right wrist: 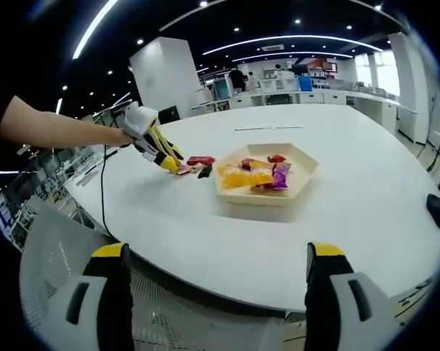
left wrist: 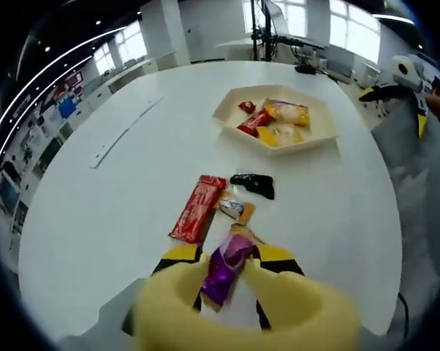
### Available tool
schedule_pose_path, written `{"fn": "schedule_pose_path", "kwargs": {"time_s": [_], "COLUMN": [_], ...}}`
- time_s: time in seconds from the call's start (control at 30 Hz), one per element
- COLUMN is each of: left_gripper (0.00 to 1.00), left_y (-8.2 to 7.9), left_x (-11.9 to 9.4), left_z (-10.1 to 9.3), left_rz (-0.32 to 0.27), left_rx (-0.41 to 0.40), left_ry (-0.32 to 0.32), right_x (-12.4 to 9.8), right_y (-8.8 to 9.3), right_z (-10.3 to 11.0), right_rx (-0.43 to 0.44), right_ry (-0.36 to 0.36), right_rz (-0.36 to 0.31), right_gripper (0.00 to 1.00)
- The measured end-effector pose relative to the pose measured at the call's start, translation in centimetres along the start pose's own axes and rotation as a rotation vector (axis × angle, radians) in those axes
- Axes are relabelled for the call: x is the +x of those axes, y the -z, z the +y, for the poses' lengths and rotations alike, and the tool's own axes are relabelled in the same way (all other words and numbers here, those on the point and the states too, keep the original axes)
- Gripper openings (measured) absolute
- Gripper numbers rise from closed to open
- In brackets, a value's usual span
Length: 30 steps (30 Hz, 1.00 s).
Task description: Place the target food into the container with the food tongs after gripping and lifting it, then release it inside without dropping or visibly crushing the food.
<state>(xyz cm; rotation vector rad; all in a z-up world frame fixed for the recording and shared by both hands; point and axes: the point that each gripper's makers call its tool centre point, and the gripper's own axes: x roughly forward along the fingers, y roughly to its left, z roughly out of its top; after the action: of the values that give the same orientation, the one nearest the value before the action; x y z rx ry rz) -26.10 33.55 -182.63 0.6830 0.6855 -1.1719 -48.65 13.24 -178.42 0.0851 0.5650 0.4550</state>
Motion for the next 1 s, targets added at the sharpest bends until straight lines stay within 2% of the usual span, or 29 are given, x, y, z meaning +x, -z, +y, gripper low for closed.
{"fn": "schedule_pose_path", "kwargs": {"time_s": [0.23,0.47,0.63,1.0], "left_gripper": [0.24,0.2,0.17,0.17], "left_y": [0.01,-0.03,-0.02,-0.1], "left_x": [0.15,0.2,0.03,-0.15], "left_z": [-0.6,-0.58,-0.3,-0.38], "left_rz": [-0.035,-0.009,-0.021,-0.002], "left_rx": [0.042,0.011,-0.047,-0.053], "left_ry": [-0.012,-0.009,-0.032,-0.061], "right_x": [-0.01,-0.01,0.0,0.01], "right_y": [0.02,0.04,0.04,0.05], "right_z": [-0.07,-0.09,-0.06,-0.01], "right_rx": [0.001,0.002,0.003,0.0], "right_ry": [0.002,0.002,0.0,-0.003], "right_rz": [0.001,0.002,0.002,0.003], "right_gripper": [1.0,1.0,1.0,1.0]}}
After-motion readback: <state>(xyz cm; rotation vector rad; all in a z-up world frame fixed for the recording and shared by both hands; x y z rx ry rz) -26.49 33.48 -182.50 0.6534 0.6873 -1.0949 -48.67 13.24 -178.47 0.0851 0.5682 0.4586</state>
